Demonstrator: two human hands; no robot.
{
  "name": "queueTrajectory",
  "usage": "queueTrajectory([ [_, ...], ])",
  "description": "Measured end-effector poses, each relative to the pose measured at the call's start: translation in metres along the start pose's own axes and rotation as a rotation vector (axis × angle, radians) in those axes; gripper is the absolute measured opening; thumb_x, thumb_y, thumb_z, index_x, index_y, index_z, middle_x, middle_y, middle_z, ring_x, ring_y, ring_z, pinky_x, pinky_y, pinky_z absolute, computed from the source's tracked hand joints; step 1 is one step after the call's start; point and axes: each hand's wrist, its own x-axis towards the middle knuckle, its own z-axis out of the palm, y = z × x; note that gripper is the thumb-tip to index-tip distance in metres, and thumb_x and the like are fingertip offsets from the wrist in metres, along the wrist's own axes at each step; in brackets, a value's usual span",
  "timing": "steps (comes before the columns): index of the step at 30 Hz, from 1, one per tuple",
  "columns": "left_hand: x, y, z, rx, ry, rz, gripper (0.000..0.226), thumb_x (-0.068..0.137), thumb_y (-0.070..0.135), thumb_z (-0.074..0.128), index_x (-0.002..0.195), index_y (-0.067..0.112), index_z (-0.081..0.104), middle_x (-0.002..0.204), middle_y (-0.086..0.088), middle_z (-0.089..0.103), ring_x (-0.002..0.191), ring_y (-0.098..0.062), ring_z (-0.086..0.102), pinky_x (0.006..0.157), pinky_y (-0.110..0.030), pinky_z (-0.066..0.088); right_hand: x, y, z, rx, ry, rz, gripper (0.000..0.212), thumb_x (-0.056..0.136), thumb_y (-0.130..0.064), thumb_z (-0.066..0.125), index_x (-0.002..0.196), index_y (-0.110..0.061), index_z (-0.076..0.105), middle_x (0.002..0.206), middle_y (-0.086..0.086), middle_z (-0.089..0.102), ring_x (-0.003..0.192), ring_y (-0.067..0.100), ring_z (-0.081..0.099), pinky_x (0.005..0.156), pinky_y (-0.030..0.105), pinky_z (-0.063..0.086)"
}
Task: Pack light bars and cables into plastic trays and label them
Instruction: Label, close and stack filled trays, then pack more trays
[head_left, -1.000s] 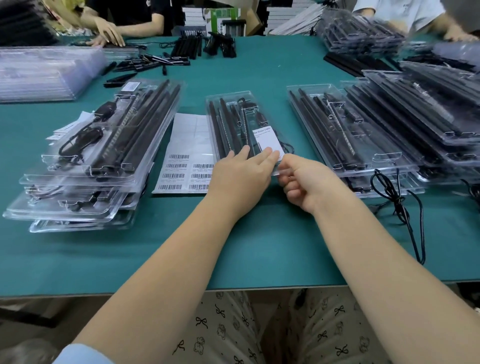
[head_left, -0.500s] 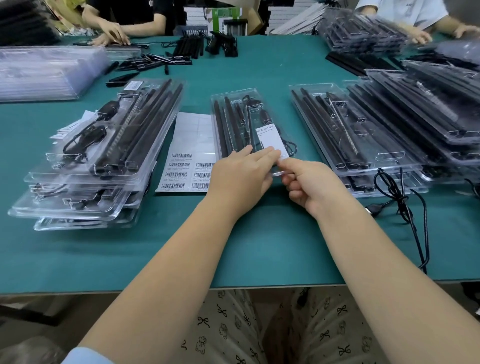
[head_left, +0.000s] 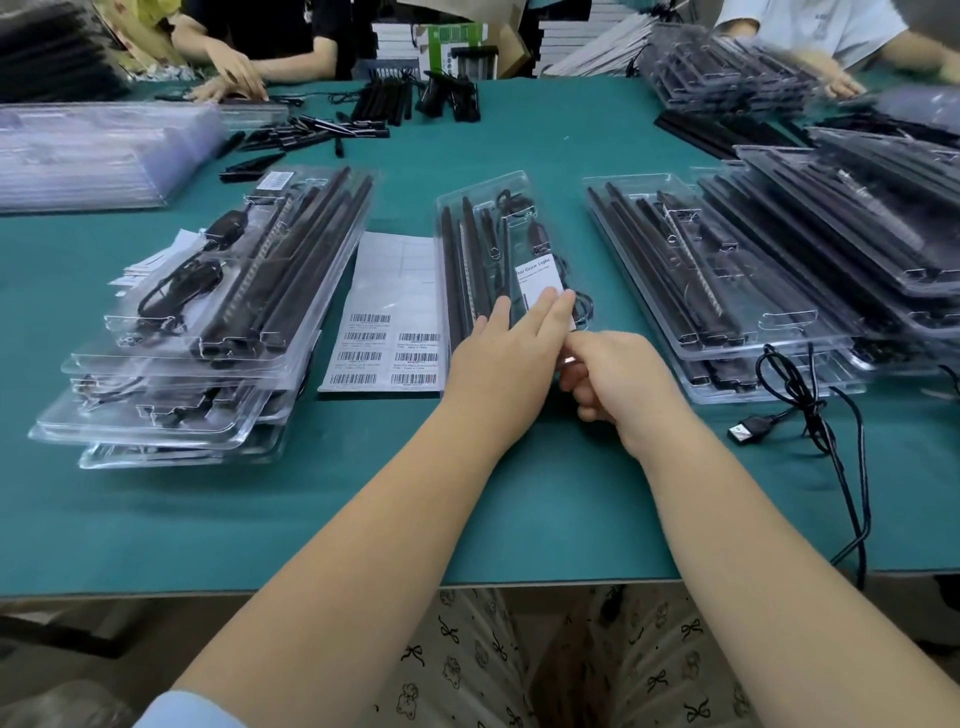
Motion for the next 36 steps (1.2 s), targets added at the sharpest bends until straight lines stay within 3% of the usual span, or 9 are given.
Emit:
queueTrajectory([
  [3, 0.001, -0.001, 0.001, 0.011, -0.005, -0.015, 0.059, 0.101, 0.016, 0.036, 0.153, 0.022, 0.008, 0.159, 0.009, 0.016, 0.141, -0.032, 0.025, 0.104, -0.044, 0.037, -0.003, 0.005, 0.002, 0.062, 0.153, -0.152, 0.016, 0.082, -0.036, 0.054, 0.084, -0.021, 0.054, 0.074, 0.001, 0.057, 0.037, 0.013, 0.051, 0.039, 0.025, 0.044],
  [6, 0.001, -0.003, 0.002, 0.009, -0.027, -0.008, 0.06, 0.101, 0.015, 0.035, 0.153, 0.023, 0.007, 0.159, 0.009, 0.016, 0.141, -0.032, 0.025, 0.103, -0.045, 0.038, -0.001, 0.006, -0.005, 0.024, 0.237, -0.288, 0.012, 0.088, -0.024, 0.053, 0.097, -0.029, 0.058, 0.085, -0.006, 0.057, 0.044, 0.006, 0.055, 0.044, 0.025, 0.05],
  [10, 0.001, -0.003, 0.003, 0.063, -0.064, 0.022, 0.058, 0.101, 0.016, 0.033, 0.153, 0.024, 0.007, 0.159, 0.009, 0.015, 0.14, -0.032, 0.025, 0.099, -0.045, 0.041, 0.005, 0.005, -0.012, 0.124, 0.184, -0.219, 0.024, 0.085, -0.011, 0.053, 0.084, -0.029, 0.069, 0.077, -0.011, 0.064, 0.051, 0.003, 0.054, 0.045, 0.018, 0.045],
  [15, 0.0, -0.003, 0.005, 0.099, -0.088, 0.047, 0.059, 0.1, 0.015, 0.037, 0.153, 0.023, 0.011, 0.158, 0.009, 0.019, 0.138, -0.032, 0.027, 0.103, -0.045, 0.037, 0.014, 0.005, -0.014, 0.034, 0.158, -0.169, 0.016, 0.086, -0.019, 0.055, 0.076, -0.016, 0.066, 0.071, -0.006, 0.061, 0.046, 0.011, 0.058, 0.05, 0.033, 0.052],
  [17, 0.0, -0.003, 0.005, 0.098, -0.091, 0.051, 0.058, 0.1, 0.014, 0.038, 0.152, 0.021, 0.013, 0.157, 0.008, 0.021, 0.137, -0.032, 0.027, 0.105, -0.046, 0.034, 0.014, 0.008, -0.013, -0.091, 0.201, -0.214, 0.025, 0.086, -0.022, 0.052, 0.079, -0.001, 0.064, 0.069, 0.008, 0.061, 0.043, 0.013, 0.058, 0.051, 0.036, 0.052],
  [19, 0.001, -0.003, 0.004, 0.098, -0.097, 0.055, 0.057, 0.101, 0.015, 0.037, 0.152, 0.021, 0.014, 0.157, 0.007, 0.022, 0.137, -0.032, 0.027, 0.106, -0.046, 0.033, 0.013, 0.01, -0.012, -0.2, 0.22, -0.265, 0.03, 0.087, -0.021, 0.047, 0.086, 0.006, 0.06, 0.075, 0.022, 0.06, 0.041, 0.014, 0.056, 0.04, 0.022, 0.045],
  [22, 0.001, -0.004, 0.004, 0.106, -0.102, 0.06, 0.056, 0.101, 0.016, 0.037, 0.152, 0.021, 0.014, 0.157, 0.007, 0.022, 0.136, -0.032, 0.027, 0.107, -0.046, 0.032, 0.012, 0.012, -0.012, -0.279, 0.235, -0.308, 0.021, 0.088, -0.016, 0.045, 0.09, -0.015, 0.066, 0.069, 0.003, 0.063, 0.038, 0.007, 0.054, 0.036, 0.011, 0.036],
  [28, 0.001, -0.003, 0.003, 0.098, -0.102, 0.055, 0.055, 0.102, 0.019, 0.036, 0.152, 0.023, 0.015, 0.157, 0.009, 0.022, 0.137, -0.03, 0.027, 0.106, -0.044, 0.032, 0.011, 0.011, -0.017, -0.28, 0.24, -0.329, 0.015, 0.086, -0.026, 0.058, 0.074, -0.026, 0.066, 0.063, -0.006, 0.062, 0.038, 0.009, 0.053, 0.04, 0.017, 0.039],
  [36, 0.0, -0.002, 0.001, 0.117, -0.094, 0.063, 0.055, 0.101, 0.018, 0.038, 0.151, 0.022, 0.016, 0.157, 0.009, 0.023, 0.136, -0.032, 0.029, 0.105, -0.044, 0.034, 0.021, 0.008, -0.018, -0.155, 0.143, -0.163, 0.033, 0.086, -0.017, 0.054, 0.092, 0.016, 0.055, 0.072, 0.009, 0.044, 0.063, 0.02, 0.042, 0.038, 0.014, 0.041],
])
